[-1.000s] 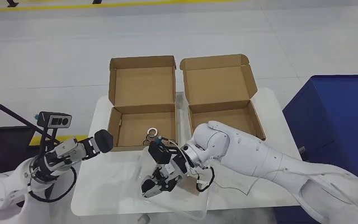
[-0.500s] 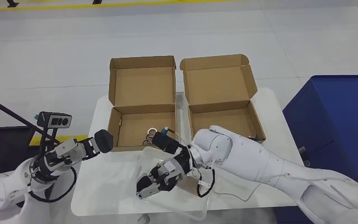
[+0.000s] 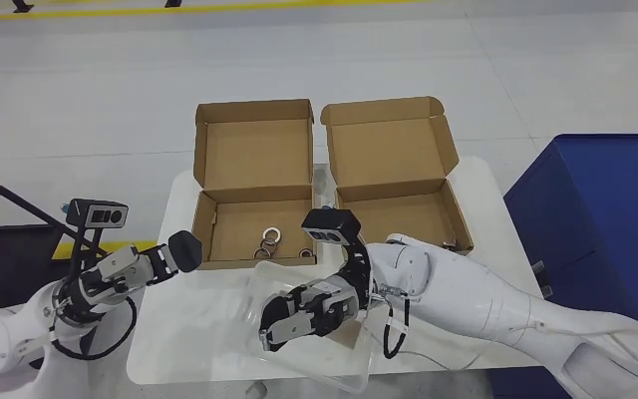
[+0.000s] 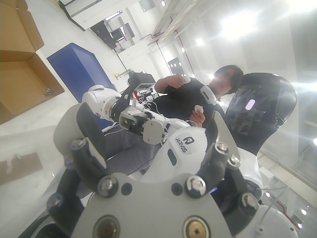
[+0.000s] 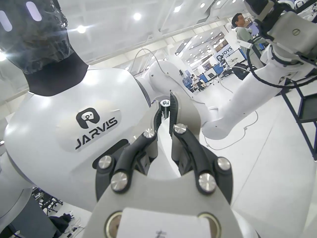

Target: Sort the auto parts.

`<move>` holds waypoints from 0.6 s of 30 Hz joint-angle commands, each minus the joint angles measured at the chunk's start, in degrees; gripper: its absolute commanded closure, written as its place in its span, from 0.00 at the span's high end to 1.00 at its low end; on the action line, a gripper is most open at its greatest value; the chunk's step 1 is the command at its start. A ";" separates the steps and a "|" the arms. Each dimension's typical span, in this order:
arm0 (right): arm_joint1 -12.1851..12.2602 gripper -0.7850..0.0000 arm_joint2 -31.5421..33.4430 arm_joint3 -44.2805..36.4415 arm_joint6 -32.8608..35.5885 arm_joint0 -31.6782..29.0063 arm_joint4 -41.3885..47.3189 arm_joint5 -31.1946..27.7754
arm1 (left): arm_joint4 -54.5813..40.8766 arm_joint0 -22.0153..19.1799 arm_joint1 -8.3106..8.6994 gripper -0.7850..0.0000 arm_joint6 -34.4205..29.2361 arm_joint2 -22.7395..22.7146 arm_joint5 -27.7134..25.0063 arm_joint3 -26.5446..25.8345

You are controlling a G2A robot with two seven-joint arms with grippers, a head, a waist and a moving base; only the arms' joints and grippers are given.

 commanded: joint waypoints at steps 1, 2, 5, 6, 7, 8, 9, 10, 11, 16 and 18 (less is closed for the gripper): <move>0.00 0.00 0.00 -0.01 0.00 0.00 0.07 0.00 | -0.01 0.00 0.00 1.00 0.00 0.00 0.00 0.00; 0.00 0.00 0.00 -0.01 0.00 0.00 0.07 0.00 | -0.01 0.00 0.00 1.00 0.00 0.00 0.00 0.00; 0.00 0.00 0.00 -0.01 0.00 0.00 0.07 0.00 | -0.01 0.00 0.00 1.00 0.00 0.00 0.00 0.00; 0.00 0.00 0.00 -0.01 0.00 0.00 0.07 0.00 | -0.01 0.00 0.00 1.00 0.00 0.00 0.00 0.00; 0.00 0.00 0.00 -0.01 0.00 0.00 0.07 0.00 | -0.01 0.00 0.00 1.00 0.00 0.00 0.00 0.00; 0.00 0.00 0.00 -0.01 0.00 0.00 0.07 0.00 | -0.01 0.00 0.00 1.00 0.00 0.00 0.00 0.00; 0.00 0.00 0.00 -0.01 0.00 0.00 0.07 0.00 | -0.01 0.00 0.00 1.00 0.00 0.00 0.00 0.00; 0.00 0.00 0.00 -0.01 0.00 0.00 0.07 0.00 | -0.01 0.00 0.00 1.00 0.00 0.00 0.00 0.00; 0.00 0.00 0.00 -0.01 0.00 0.00 0.07 0.00 | -0.01 0.00 0.00 1.00 0.00 0.00 0.00 0.00; -0.19 0.00 1.35 -3.96 1.64 -3.62 10.85 4.96 | -0.01 0.00 0.00 1.00 0.00 0.00 0.00 0.00; 0.02 0.00 2.46 -4.89 6.87 -4.67 18.12 8.16 | -0.01 0.00 0.00 1.00 0.00 0.00 0.00 0.00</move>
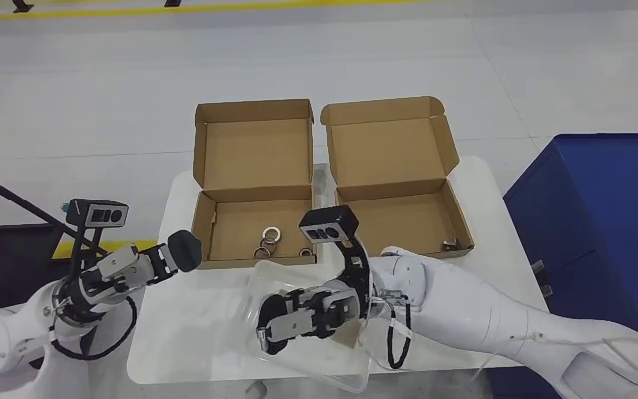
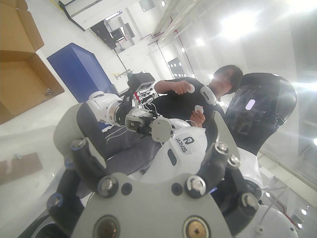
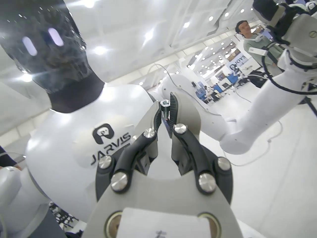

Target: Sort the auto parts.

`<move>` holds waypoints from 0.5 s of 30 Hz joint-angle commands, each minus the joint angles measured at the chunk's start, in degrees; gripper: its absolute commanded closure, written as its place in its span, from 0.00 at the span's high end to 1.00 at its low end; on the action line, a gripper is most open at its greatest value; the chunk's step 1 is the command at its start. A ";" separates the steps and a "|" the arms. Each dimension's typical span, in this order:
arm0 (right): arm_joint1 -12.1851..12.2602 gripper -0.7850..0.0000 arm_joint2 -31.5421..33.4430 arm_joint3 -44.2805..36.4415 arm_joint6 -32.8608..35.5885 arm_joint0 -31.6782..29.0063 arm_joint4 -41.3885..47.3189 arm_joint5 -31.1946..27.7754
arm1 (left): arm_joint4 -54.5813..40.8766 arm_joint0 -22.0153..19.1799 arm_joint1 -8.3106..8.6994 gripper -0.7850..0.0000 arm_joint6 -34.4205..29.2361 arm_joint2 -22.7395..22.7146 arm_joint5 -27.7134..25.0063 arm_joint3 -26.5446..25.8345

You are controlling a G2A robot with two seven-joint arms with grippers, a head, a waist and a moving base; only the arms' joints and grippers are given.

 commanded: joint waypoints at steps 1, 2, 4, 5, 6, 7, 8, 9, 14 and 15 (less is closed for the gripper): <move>0.29 0.00 1.47 -0.61 7.06 -1.03 8.79 4.18 | -0.01 0.00 0.00 1.00 0.00 0.00 0.00 0.00; 0.40 0.00 2.40 -1.21 9.59 -1.73 12.53 6.70 | -0.01 0.00 0.00 1.00 0.00 0.00 0.00 0.00; 0.63 0.00 5.08 -1.64 14.39 -3.07 17.76 11.50 | -0.01 0.00 0.00 1.00 0.00 0.00 0.00 0.00; 0.72 0.00 6.23 -1.73 16.95 -3.98 19.91 14.07 | -0.01 0.00 0.00 1.00 0.00 0.00 0.00 0.00; 0.76 0.00 7.39 -1.89 19.56 -4.84 21.90 16.67 | -0.01 0.00 0.00 1.00 0.00 0.00 0.00 0.00; 0.77 0.00 8.71 -1.82 21.43 -5.72 23.42 18.54 | -0.01 0.00 0.00 1.00 0.00 0.00 0.00 0.00; 0.71 0.00 9.65 -1.87 23.25 -6.71 25.00 20.37 | -0.01 0.00 0.00 1.00 0.00 0.00 0.00 0.00; 0.60 0.00 10.58 -1.96 24.83 -7.53 26.36 21.94 | -0.01 0.00 0.00 1.00 0.00 0.00 0.00 0.00; -0.43 0.00 12.41 -1.89 28.25 -10.25 29.82 28.11 | -0.01 0.00 0.00 1.00 0.00 0.00 0.00 0.00; -0.73 0.00 12.40 -2.04 27.90 -10.72 30.35 29.34 | -0.01 0.00 0.00 1.00 0.00 0.00 0.00 0.00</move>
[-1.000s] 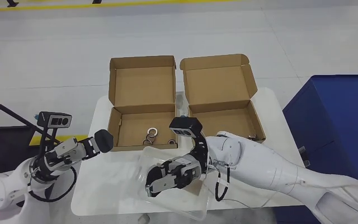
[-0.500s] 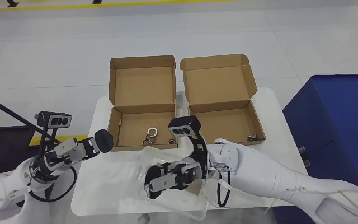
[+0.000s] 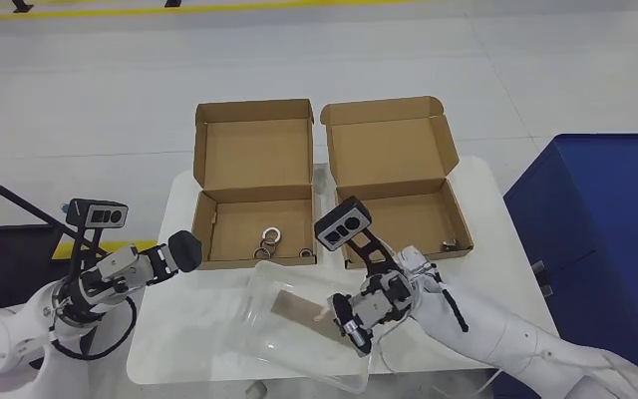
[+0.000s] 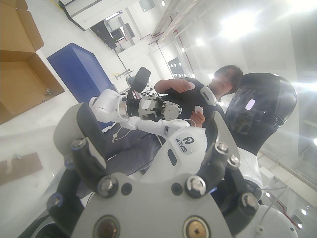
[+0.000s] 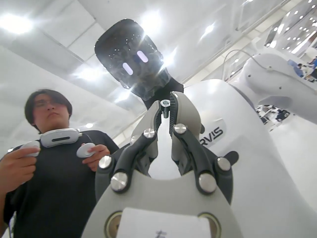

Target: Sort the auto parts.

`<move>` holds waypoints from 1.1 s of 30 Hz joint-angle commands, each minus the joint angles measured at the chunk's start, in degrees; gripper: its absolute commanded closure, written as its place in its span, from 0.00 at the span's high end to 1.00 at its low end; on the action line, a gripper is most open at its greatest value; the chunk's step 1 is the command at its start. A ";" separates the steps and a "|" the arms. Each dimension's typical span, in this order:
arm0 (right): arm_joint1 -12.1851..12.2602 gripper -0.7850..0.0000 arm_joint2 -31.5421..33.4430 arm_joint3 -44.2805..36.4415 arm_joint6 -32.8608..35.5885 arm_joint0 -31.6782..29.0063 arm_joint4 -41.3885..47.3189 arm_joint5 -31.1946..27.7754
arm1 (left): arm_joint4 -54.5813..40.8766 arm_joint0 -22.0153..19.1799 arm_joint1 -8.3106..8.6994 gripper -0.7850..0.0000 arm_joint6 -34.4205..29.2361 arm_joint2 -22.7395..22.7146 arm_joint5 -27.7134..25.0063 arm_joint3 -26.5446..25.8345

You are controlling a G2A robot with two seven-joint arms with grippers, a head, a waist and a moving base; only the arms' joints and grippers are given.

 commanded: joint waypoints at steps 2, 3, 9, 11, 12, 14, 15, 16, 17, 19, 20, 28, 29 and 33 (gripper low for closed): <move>-0.97 0.00 -0.16 -0.33 -2.11 -1.37 2.45 4.85 | -0.01 0.00 0.00 1.00 0.00 0.00 0.00 0.00; -1.29 0.00 -0.46 -0.26 -3.69 -1.89 3.64 6.95 | -0.01 0.00 0.00 1.00 0.00 0.00 0.00 0.00; -3.14 0.00 -1.42 -0.29 -10.73 -3.84 9.08 18.72 | -0.01 0.00 0.00 1.00 0.00 0.00 0.00 0.00; -3.60 0.00 -1.17 -0.06 -10.53 -4.12 8.34 20.78 | -0.01 0.00 0.00 1.00 0.00 0.00 0.00 0.00; -3.81 0.00 -1.17 0.05 -10.26 -4.26 7.54 21.93 | -0.01 0.00 0.00 1.00 0.00 0.00 0.00 0.00; -4.19 0.00 -1.04 0.23 -9.60 -4.64 6.10 23.75 | -0.01 0.00 0.00 1.00 0.00 0.00 0.00 0.00; -4.39 0.00 -1.01 0.25 -9.31 -4.89 5.53 24.59 | -0.01 0.00 0.00 1.00 0.00 0.00 0.00 0.00; -4.58 0.00 -0.81 0.30 -9.02 -5.09 4.90 24.98 | -0.01 0.00 0.00 1.00 0.00 0.00 0.00 0.00; -4.77 0.00 -0.48 0.38 -8.76 -5.31 4.39 25.01 | -0.01 0.00 0.00 1.00 0.00 0.00 0.00 0.00; -5.17 0.00 0.63 0.81 -8.86 -5.78 2.99 22.93 | -0.01 0.00 0.00 1.00 0.00 0.00 0.00 0.00; -5.36 0.00 1.73 1.15 -9.01 -5.56 0.81 20.03 | -0.01 0.00 0.00 1.00 0.00 0.00 0.00 0.00; -7.29 0.00 8.16 2.90 -6.58 -4.89 -13.85 -2.31 | -0.01 0.00 0.00 1.00 0.00 0.00 0.00 0.00; -7.45 0.00 9.50 3.23 -6.20 -4.49 -16.29 -5.80 | -0.01 0.00 0.00 1.00 0.00 0.00 0.00 0.00; -7.91 0.00 14.48 1.31 -11.72 -4.42 -29.75 -14.08 | -0.01 0.00 0.00 1.00 0.00 0.00 0.00 0.00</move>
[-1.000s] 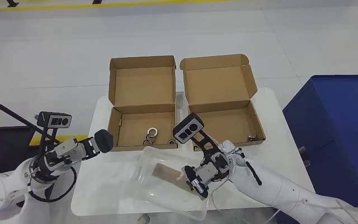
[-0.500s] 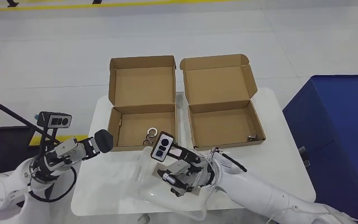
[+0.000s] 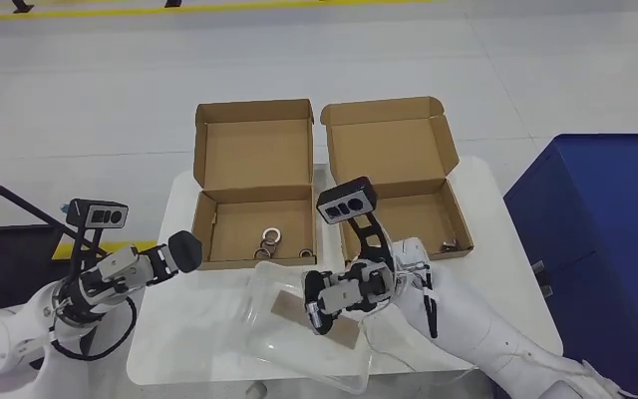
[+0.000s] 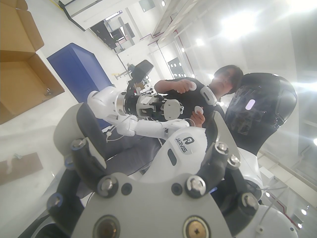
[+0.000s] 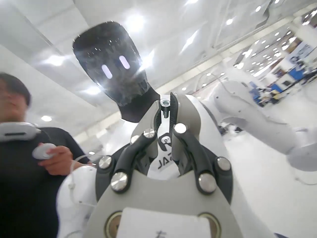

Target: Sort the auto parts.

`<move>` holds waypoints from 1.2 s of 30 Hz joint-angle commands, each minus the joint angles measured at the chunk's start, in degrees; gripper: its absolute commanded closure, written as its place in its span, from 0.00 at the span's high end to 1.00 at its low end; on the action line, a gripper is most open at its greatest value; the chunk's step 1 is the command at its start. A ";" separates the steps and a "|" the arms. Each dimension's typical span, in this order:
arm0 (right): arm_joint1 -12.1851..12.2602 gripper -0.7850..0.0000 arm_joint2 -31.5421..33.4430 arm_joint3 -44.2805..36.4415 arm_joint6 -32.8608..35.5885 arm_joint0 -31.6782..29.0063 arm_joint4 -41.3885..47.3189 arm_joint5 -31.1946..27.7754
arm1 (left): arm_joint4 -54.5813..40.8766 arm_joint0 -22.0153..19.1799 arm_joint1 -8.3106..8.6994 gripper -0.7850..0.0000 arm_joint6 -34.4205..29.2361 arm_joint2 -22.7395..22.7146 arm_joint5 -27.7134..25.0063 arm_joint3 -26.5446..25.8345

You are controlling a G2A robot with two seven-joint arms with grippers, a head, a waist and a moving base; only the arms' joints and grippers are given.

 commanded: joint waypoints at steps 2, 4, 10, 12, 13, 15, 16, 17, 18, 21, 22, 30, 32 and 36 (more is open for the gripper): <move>-0.23 0.00 3.66 -3.25 -5.90 -1.35 -11.95 -5.58 | -0.01 0.00 0.00 1.00 0.00 0.00 0.00 0.00; -0.15 0.00 6.03 -4.49 -9.10 -2.09 -20.78 -8.79 | -0.01 0.00 0.00 1.00 0.00 0.00 0.00 0.00; 0.10 0.00 9.47 -7.22 -18.51 -5.57 -37.19 -18.19 | -0.01 0.00 0.00 1.00 0.00 0.00 0.00 0.00; 0.18 0.00 9.35 -7.36 -20.15 -6.33 -37.73 -19.83 | -0.01 0.00 0.00 1.00 0.00 0.00 0.00 0.00; 0.19 0.00 9.34 -7.33 -20.51 -6.45 -37.45 -20.18 | -0.01 0.00 0.00 1.00 0.00 0.00 0.00 0.00; 0.19 0.00 9.34 -7.33 -20.51 -6.45 -37.45 -20.18 | -0.01 0.00 0.00 1.00 0.00 0.00 0.00 0.00; 0.19 0.00 9.34 -7.33 -20.51 -6.45 -37.45 -20.18 | -0.01 0.00 0.00 1.00 0.00 0.00 0.00 0.00; 0.19 0.00 9.34 -7.33 -20.51 -6.45 -37.45 -20.18 | -0.01 0.00 0.00 1.00 0.00 0.00 0.00 0.00; 0.19 0.00 9.34 -7.33 -20.51 -6.45 -37.45 -20.18 | -0.01 0.00 0.00 1.00 0.00 0.00 0.00 0.00; 0.19 0.00 9.34 -7.33 -20.51 -6.45 -37.45 -20.18 | -0.01 0.00 0.00 1.00 0.00 0.00 0.00 0.00; 0.19 0.00 9.34 -7.33 -20.51 -6.45 -37.45 -20.18 | -0.01 0.00 0.00 1.00 0.00 0.00 0.00 0.00; 0.21 0.00 16.15 -10.39 -23.20 -6.93 -56.01 -21.62 | -0.01 0.00 0.00 1.00 0.00 0.00 0.00 0.00; 0.00 0.00 18.51 -12.84 -26.34 -8.31 -63.23 -22.13 | -0.01 0.00 0.00 1.00 0.00 0.00 0.00 0.00; -0.42 0.00 24.07 -17.91 -31.64 -10.21 -78.86 -22.55 | -0.01 0.00 0.00 1.00 0.00 0.00 0.00 0.00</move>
